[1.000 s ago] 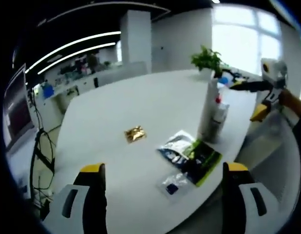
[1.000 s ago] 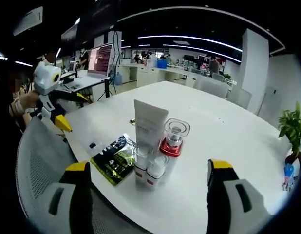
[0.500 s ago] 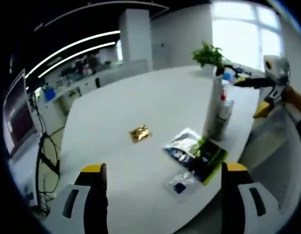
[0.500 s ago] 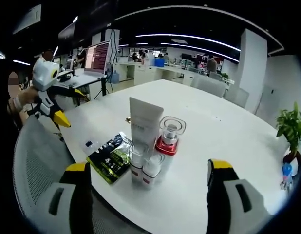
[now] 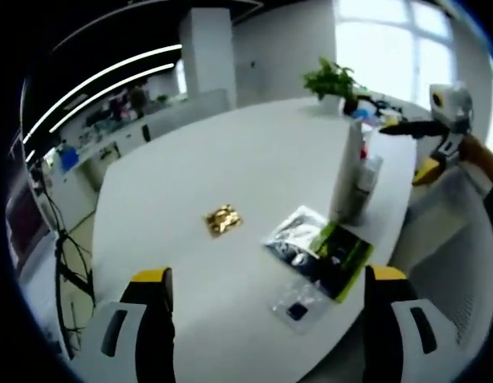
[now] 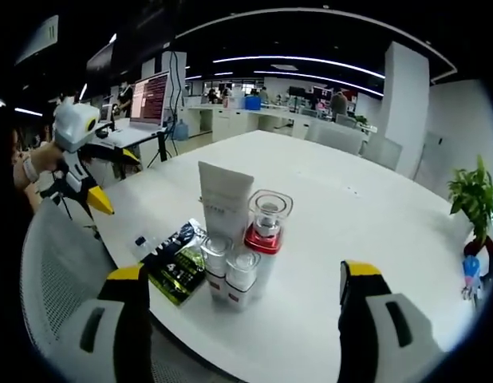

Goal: Arrange the skincare products in the storage area until every visible bottle or jar stands upright without overlapping.

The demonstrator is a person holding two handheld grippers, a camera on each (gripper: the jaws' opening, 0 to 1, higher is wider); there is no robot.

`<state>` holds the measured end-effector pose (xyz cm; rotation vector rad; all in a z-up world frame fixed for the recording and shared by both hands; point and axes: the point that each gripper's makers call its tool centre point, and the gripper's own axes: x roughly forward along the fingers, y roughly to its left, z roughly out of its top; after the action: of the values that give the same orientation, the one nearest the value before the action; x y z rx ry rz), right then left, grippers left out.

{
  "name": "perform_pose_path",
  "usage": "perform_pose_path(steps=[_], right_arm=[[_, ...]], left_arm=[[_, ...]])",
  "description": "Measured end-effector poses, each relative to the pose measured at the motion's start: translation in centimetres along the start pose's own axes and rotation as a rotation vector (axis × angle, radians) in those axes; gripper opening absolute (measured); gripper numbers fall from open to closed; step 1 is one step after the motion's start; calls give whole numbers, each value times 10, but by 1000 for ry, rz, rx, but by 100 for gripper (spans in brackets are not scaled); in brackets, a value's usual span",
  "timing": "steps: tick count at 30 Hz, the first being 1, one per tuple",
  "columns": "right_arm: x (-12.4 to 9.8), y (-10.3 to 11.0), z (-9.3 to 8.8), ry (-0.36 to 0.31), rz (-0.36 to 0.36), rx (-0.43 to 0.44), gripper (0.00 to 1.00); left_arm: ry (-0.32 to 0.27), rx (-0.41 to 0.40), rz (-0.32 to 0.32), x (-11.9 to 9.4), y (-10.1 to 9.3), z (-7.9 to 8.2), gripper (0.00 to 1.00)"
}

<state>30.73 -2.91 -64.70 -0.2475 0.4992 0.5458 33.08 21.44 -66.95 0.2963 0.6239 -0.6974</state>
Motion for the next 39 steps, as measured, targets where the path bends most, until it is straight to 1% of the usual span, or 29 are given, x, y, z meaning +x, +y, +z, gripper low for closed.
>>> perform_pose_path(steps=[2,4,7,9,14,16,19,21,23,27,29,30,31,33,37,39], right_arm=[[1,-2,0,-5,-9,17,100],[1,-1,-2,4,-1,26,100],[1,-5,0,-7,-21,20,99],[1,-7,1,-15,-32,35,99],[-1,-9,3,-27,-49,47,99],[-1,-10,-1,-11,-47,54,99],[-3,-12,-4,-4,-54,57,99],[-5,-14,-6,-5,-57,66,96],[-5,-15,-8,1,-64,69,96],[-5,-16,-10,13,-68,71,94],[-5,-16,-9,11,-67,69,92],[-5,-17,-8,8,-69,66,91],[-5,-17,-7,9,-68,66,90],[-4,-17,-7,12,-68,66,89],[-4,-16,-7,19,-64,62,88],[-4,-14,-10,32,-57,54,89]], left_arm=[[16,24,-7,3,2,1,97],[26,42,-15,5,3,3,97],[34,60,-31,9,5,7,97],[38,78,-40,12,8,11,97],[64,169,-71,23,17,20,97],[67,182,-79,29,20,23,97],[71,191,-108,37,23,28,95],[62,199,-127,42,24,31,95],[66,204,-138,49,28,33,95],[112,274,-135,58,39,30,94],[119,274,-158,63,41,30,93],[119,259,-177,66,41,29,93],[126,258,-183,68,42,28,93],[141,285,-190,73,45,26,93],[156,309,-212,84,51,25,93],[170,340,-225,90,55,24,92]])
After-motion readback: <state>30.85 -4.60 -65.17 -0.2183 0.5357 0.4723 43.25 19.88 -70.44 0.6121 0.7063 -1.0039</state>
